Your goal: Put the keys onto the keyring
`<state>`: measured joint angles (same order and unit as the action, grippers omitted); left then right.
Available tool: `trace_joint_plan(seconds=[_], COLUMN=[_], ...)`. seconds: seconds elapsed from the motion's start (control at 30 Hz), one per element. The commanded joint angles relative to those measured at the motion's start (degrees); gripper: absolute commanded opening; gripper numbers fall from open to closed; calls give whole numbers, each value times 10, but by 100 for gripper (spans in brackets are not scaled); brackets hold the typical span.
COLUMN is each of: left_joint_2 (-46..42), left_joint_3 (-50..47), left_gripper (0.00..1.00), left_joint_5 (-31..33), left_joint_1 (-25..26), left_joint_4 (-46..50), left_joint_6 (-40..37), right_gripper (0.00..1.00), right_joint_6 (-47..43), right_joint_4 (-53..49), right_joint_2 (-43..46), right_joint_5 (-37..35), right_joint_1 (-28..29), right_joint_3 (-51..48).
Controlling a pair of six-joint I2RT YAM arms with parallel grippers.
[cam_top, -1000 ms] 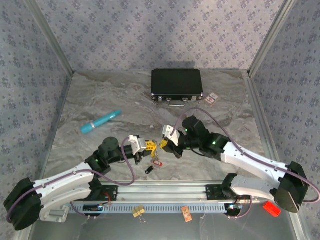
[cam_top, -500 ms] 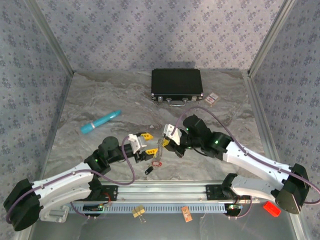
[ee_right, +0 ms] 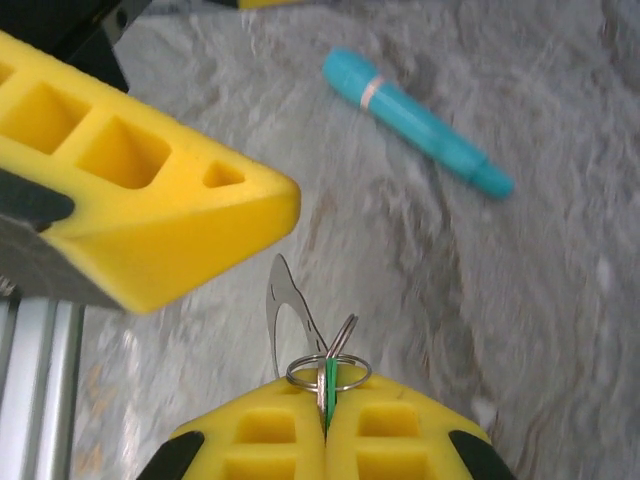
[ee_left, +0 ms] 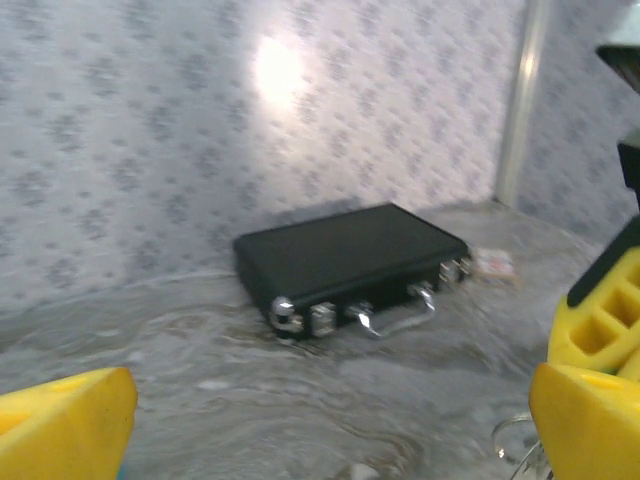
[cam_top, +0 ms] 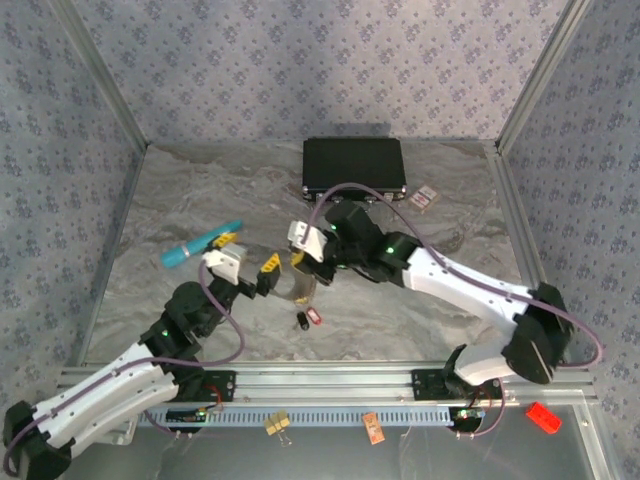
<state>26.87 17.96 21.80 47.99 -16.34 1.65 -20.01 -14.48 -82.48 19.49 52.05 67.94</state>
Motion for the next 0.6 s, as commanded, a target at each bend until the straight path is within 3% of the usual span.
trace_joint_plan(seconds=[0.0,0.17,0.57], left_joint_2=[-31,-49,-42], left_joint_3=[29,30,2], left_gripper=[99,100,100], left_joint_5=[69,54,54], left_joint_1=[-26,-48,-72], left_joint_4=[27,65,58], left_joint_6=[54,61,73], right_gripper=[0,0,0], right_joint_6=[-9,-6,-37], right_joint_4=[79,60,-132], right_joint_2=[-42,-98,-43], right_joint_5=[24,2,-128], right_joint_1=[3,1,-27], right_joint_3=[53,44,-74])
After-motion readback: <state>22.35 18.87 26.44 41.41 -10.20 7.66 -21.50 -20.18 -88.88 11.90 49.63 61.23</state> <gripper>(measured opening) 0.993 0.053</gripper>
